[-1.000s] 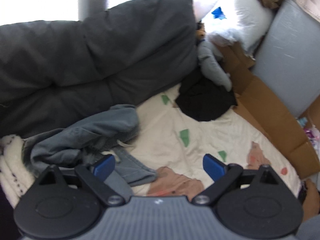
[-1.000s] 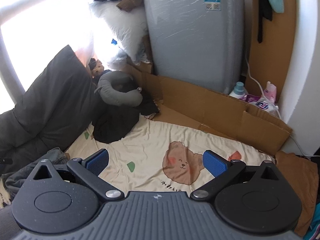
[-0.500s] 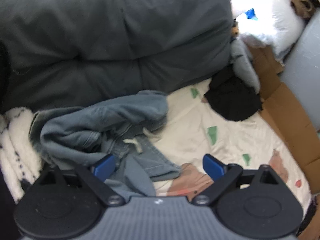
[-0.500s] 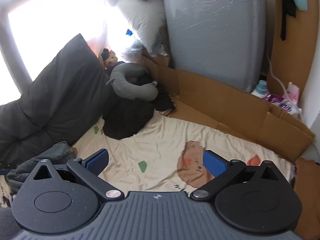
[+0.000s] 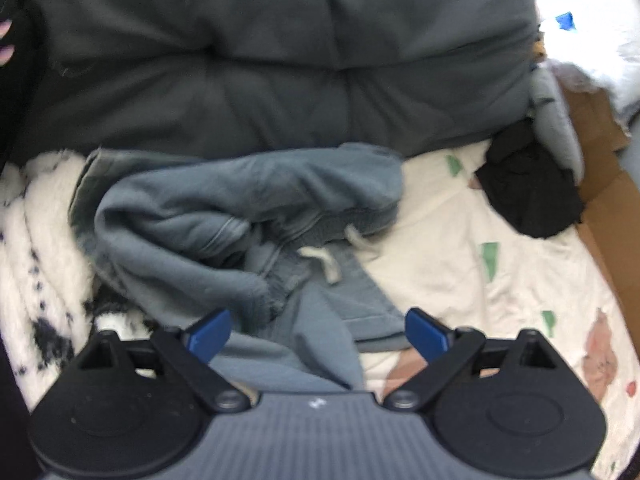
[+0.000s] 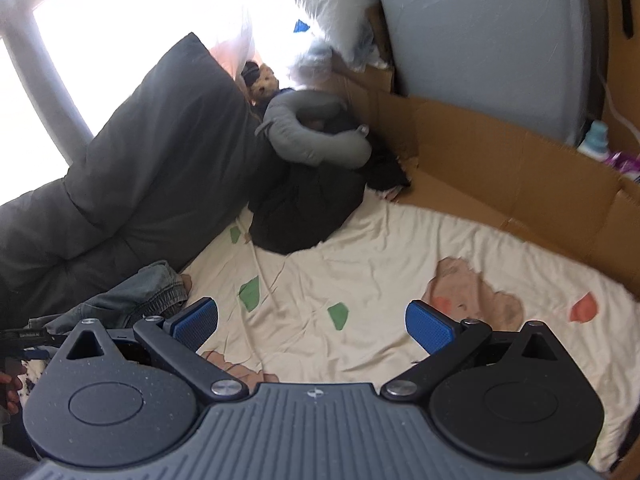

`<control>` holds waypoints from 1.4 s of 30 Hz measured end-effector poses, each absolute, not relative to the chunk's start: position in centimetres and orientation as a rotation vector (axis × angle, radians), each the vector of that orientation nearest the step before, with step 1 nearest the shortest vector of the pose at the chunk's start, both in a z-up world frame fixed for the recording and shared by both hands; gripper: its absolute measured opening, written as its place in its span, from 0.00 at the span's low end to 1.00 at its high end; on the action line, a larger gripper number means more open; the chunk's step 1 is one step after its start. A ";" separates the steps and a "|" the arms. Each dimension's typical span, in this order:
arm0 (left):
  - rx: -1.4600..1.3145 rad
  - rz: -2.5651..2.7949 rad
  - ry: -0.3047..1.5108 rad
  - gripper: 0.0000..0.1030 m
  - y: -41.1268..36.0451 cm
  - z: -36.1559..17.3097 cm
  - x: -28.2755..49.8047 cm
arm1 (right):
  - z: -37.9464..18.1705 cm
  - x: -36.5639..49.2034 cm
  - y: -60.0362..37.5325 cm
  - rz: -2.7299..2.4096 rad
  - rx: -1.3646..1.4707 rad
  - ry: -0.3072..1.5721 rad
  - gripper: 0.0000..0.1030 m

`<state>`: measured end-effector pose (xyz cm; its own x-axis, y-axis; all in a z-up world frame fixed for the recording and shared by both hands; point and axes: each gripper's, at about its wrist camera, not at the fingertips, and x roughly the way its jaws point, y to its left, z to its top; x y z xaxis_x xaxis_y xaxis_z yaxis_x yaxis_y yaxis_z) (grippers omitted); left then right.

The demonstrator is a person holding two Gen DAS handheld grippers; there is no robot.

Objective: Fold clothes
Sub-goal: 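Move the left gripper toward the light blue denim pants pile, then grasp the denim pants with the left gripper while the right gripper grasps another fold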

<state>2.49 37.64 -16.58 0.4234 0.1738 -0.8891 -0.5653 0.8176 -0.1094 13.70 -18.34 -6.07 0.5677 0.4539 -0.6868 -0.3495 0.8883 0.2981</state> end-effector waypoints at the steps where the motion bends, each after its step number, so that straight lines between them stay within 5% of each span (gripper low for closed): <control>1: -0.433 0.492 1.043 0.93 37.9 -17.2 2.4 | -6.8 14.0 -18.0 0.477 0.135 0.853 1.00; 25: -0.574 0.671 1.070 0.92 41.3 -28.4 -1.0 | -23.0 17.8 -7.6 0.744 0.144 1.051 0.99; 32: -0.692 0.652 1.050 0.84 41.2 -30.8 -1.9 | -25.9 17.1 -5.1 0.816 0.108 1.106 0.95; 36: -0.812 0.604 1.024 0.64 41.7 -31.9 -2.6 | -28.0 17.0 -2.8 0.874 0.105 1.124 0.95; 38: -0.862 0.575 0.997 0.41 41.9 -32.0 -2.8 | -29.0 17.0 -1.2 0.915 0.100 1.136 0.95; 40: -0.862 0.573 0.998 0.11 42.0 -31.9 -2.8 | -29.9 17.0 0.4 0.958 0.089 1.151 0.83; 42: -0.855 0.570 0.999 0.09 42.0 -31.6 -3.0 | -30.8 17.0 2.0 1.001 0.074 1.166 0.75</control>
